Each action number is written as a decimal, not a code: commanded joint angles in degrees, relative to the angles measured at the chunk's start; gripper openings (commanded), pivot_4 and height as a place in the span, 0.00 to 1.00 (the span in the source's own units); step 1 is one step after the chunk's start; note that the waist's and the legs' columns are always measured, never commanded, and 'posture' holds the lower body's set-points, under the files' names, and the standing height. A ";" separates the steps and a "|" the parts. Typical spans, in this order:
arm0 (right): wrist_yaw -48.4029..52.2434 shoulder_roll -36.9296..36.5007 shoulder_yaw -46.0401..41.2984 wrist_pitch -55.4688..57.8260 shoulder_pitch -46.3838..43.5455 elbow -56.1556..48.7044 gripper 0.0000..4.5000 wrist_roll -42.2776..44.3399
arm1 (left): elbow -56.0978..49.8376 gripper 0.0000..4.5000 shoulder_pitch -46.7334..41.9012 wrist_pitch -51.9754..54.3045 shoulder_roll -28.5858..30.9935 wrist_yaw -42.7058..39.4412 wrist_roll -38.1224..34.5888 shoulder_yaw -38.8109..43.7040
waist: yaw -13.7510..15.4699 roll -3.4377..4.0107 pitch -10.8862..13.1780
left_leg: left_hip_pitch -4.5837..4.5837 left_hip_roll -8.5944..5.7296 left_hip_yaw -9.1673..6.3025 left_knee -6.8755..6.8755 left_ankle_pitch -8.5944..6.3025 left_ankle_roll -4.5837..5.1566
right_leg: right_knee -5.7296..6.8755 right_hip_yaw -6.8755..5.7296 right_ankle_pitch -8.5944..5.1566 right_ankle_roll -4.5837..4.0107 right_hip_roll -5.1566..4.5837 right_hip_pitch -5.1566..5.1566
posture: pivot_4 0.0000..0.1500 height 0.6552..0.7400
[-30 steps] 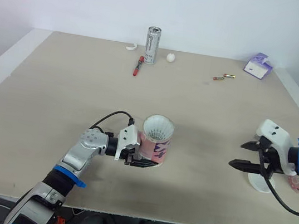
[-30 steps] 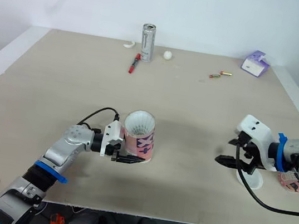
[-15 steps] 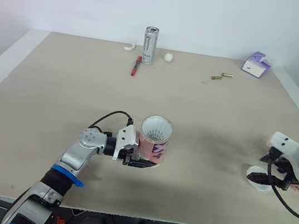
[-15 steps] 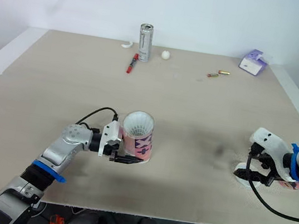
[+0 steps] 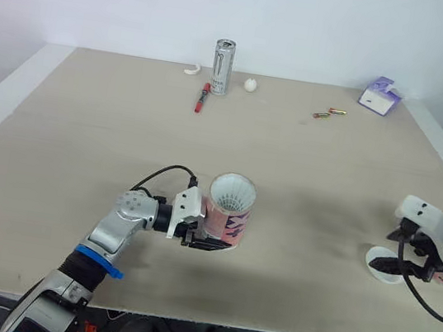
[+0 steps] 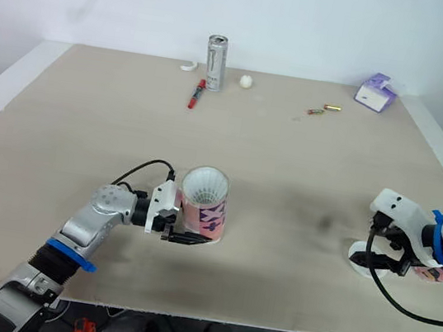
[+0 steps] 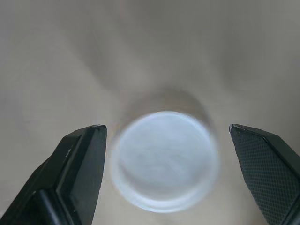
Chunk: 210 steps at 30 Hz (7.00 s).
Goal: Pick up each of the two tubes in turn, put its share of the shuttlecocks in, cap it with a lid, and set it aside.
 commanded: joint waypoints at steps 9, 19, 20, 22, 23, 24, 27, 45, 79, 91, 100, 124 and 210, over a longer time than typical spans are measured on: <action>-3.55 -0.97 -6.35 8.18 6.82 -10.81 1.00 4.92 | -0.36 0.66 0.67 1.15 0.56 -0.49 0.34 -1.32 | 0.00 0.01 -0.01 | 0.03 0.00 0.01 0.04 0.00 0.00 | 0.01 -0.01 0.02 0.01 -0.01 0.04 | 1.00 1.00; -6.98 0.27 -3.09 10.04 5.48 -9.60 1.00 4.06 | -0.16 0.66 0.49 1.12 0.71 -0.25 0.65 -1.25 | 0.00 0.02 -0.01 | 0.04 -0.01 0.01 0.04 0.00 0.00 | 0.01 0.00 0.03 0.02 0.00 0.05 | 1.00 1.00; -7.14 0.36 -2.76 10.54 5.30 -9.61 1.00 4.07 | -0.13 0.66 0.45 1.11 0.72 -0.20 0.69 -1.23 | 0.00 0.02 -0.01 | 0.04 -0.01 0.01 0.04 0.00 0.00 | 0.01 0.00 0.03 0.02 0.00 0.05 | 1.00 1.00; -7.45 0.46 -2.18 11.01 5.06 -9.53 1.00 4.13 | -0.04 0.66 0.38 1.13 0.72 -0.13 0.72 -1.18 | 0.00 0.02 -0.01 | 0.04 0.00 0.01 0.04 0.00 0.00 | 0.01 0.00 0.03 0.02 0.00 0.05 | 1.00 1.00; -7.66 0.53 -1.94 11.18 4.96 -9.46 1.00 4.14 | -0.02 0.66 0.38 1.14 0.71 -0.11 0.72 -1.17 | 0.00 0.02 -0.01 | 0.04 0.00 0.01 0.04 0.00 0.00 | 0.01 0.00 0.03 0.02 0.00 0.05 | 1.00 1.00; -7.93 0.63 -1.71 11.37 4.88 -9.39 1.00 4.10 | -0.05 0.66 0.41 1.16 0.72 -0.09 0.73 -1.17 | 0.00 0.02 -0.01 | 0.04 -0.01 0.01 0.04 0.00 0.00 | 0.01 0.00 0.03 0.02 0.00 0.05 | 1.00 1.00; -8.95 1.35 -0.98 12.09 4.11 -9.02 0.94 3.78 | 0.05 0.66 0.36 1.17 0.71 -0.04 0.78 -1.18 | -0.01 0.02 -0.01 | 0.04 0.00 0.01 0.05 0.00 0.00 | 0.01 0.00 0.03 0.02 0.00 0.05 | 1.00 1.00; -10.47 0.31 -1.48 11.71 4.45 -10.23 0.01 4.01 | 0.10 0.66 0.23 1.73 0.94 -0.01 0.81 -1.49 | 0.00 0.02 -0.02 | 0.08 0.00 -0.01 0.09 0.01 0.00 | 0.01 -0.01 0.05 0.05 0.01 0.12 | 1.00 1.00; 15.72 13.47 21.29 -27.89 -50.05 -21.16 0.01 11.67 | 3.78 0.66 -3.63 6.93 0.03 -0.06 1.70 -3.03 | 0.04 0.28 -0.02 | 0.08 0.05 0.20 0.30 0.05 0.06 | 0.03 -0.15 0.19 -0.35 -0.24 0.06 | 1.00 1.00; 15.72 15.91 26.46 -30.91 -51.75 -17.92 0.01 11.20 | 3.75 0.66 -3.12 6.63 0.13 0.74 1.99 -3.20 | 0.08 0.29 -0.03 | 0.06 0.03 0.20 0.31 0.07 0.07 | 0.06 -0.18 0.20 -0.39 -0.41 0.04 | 1.00 1.00; 15.72 14.14 28.43 -33.25 -50.78 -16.69 0.01 11.31 | 3.19 0.66 -2.54 7.00 0.16 1.18 1.95 -3.24 | 0.07 0.29 -0.03 | 0.07 0.04 0.18 0.31 0.07 0.07 | 0.06 -0.20 0.20 -0.40 -0.43 0.04 | 1.00 1.00; 15.72 16.62 29.97 -34.95 -51.38 -14.84 0.01 10.73 | 2.85 0.66 -2.17 7.71 0.61 1.74 2.07 -3.37 | 0.02 0.29 -0.03 | 0.11 0.06 0.17 0.31 0.07 0.07 | 0.07 -0.21 0.22 -0.43 -0.43 0.08 | 1.00 1.00; -16.38 30.53 18.93 27.10 -36.70 -19.81 0.01 18.00 | 2.93 0.66 -1.65 7.96 1.80 2.37 2.13 -3.84 | 0.00 -0.17 -0.54 | 0.36 0.48 -0.10 0.19 0.11 0.11 | -0.09 -2.07 0.21 -0.64 -1.26 0.33 | 1.00 1.00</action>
